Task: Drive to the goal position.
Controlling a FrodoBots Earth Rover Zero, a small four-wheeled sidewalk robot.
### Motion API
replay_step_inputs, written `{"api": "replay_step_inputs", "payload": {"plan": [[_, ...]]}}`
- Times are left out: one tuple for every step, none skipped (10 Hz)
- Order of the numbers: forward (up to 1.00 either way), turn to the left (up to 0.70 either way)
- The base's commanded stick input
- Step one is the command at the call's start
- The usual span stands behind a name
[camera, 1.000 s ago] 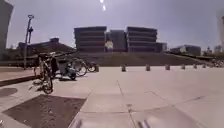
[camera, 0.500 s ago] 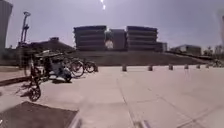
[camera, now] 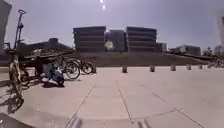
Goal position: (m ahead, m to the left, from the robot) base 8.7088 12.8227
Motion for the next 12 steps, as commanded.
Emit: {"api": "replay_step_inputs", "payload": {"plan": [[1.00, 0.00], [1.00, 0.00], [1.00, 0.00], [1.00, 0.00], [1.00, 0.00], [1.00, 0.00], [1.00, 0.00], [1.00, 0.00], [1.00, 0.00], [1.00, 0.00], [1.00, 0.00], [1.00, 0.00]]}}
